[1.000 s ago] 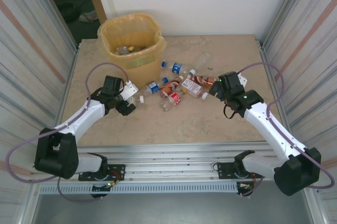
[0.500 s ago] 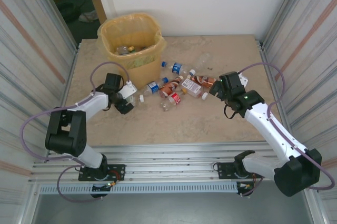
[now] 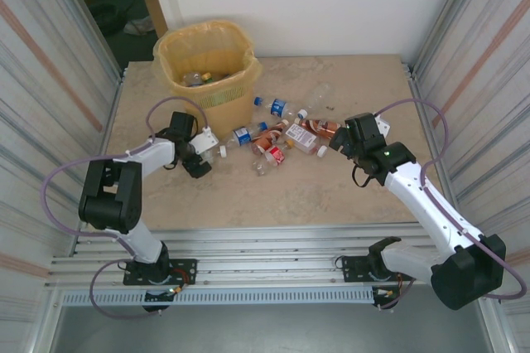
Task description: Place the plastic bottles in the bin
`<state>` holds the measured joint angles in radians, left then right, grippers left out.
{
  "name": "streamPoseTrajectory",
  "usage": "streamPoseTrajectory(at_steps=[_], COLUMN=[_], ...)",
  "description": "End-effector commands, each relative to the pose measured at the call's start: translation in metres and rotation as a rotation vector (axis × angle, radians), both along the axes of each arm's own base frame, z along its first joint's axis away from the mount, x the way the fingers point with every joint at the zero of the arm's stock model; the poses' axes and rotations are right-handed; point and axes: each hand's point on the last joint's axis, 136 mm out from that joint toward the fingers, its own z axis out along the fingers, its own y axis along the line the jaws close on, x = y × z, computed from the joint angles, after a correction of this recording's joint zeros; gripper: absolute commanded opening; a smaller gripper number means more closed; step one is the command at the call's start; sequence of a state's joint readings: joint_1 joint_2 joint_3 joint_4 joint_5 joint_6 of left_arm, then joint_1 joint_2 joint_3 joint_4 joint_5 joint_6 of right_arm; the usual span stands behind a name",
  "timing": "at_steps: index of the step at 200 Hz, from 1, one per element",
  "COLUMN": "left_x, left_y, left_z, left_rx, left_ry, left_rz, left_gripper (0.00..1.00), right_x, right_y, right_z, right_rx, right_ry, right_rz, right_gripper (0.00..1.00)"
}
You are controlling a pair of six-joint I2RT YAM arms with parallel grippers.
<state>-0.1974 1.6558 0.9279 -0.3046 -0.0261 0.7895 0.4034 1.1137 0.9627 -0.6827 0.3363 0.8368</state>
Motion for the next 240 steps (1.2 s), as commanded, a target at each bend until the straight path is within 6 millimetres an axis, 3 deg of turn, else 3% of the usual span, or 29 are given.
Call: streamPoseTrajectory(at_steps=[1,30,55,89,123,156,191,240], left_x=[-0.011,-0.027,-0.041,-0.044,-0.048,-0.054,-0.058,-0.068], left_y=[-0.002,-0.006,-0.01,-0.013,-0.011,-0.016,-0.023,-0.044], left_z=[-0.004,-0.01,-0.014,-0.017,-0.023,-0.019,0.005,0.065], left_rx=[-0.007,-0.019,-0.035,-0.033,-0.016,-0.012,0.0,-0.014], left_ry=[0.073,0.135,0.177,0.186,0.227,0.224,0.179,0.045], left_rz=[-0.019,-0.004,0.007,0.003,0.007,-0.013,-0.029,-0.082], left_gripper=[0.99,0.96,0.84,0.76,0.59,0.51,0.46,0.46], right_x=[-0.004,-0.005,-0.005,-0.006,-0.01,-0.012,-0.011,-0.011], right_y=[-0.003,-0.003,-0.003,-0.005,-0.008,-0.012,-0.013,-0.013], right_z=[-0.006,-0.009,-0.01,-0.009,-0.011,-0.01,-0.009,-0.012], right_rx=[0.007,0.007,0.006,0.001,-0.003,-0.008,-0.005,0.001], right_ry=[0.021,0.03,0.034,0.03,0.03,0.027,0.022,0.025], right_rz=[-0.019,-0.023,-0.025,-0.027,-0.037,-0.05,-0.057,-0.069], right_gripper=[0.98,0.98,0.98,0.98,0.98,0.98,0.98,0.98])
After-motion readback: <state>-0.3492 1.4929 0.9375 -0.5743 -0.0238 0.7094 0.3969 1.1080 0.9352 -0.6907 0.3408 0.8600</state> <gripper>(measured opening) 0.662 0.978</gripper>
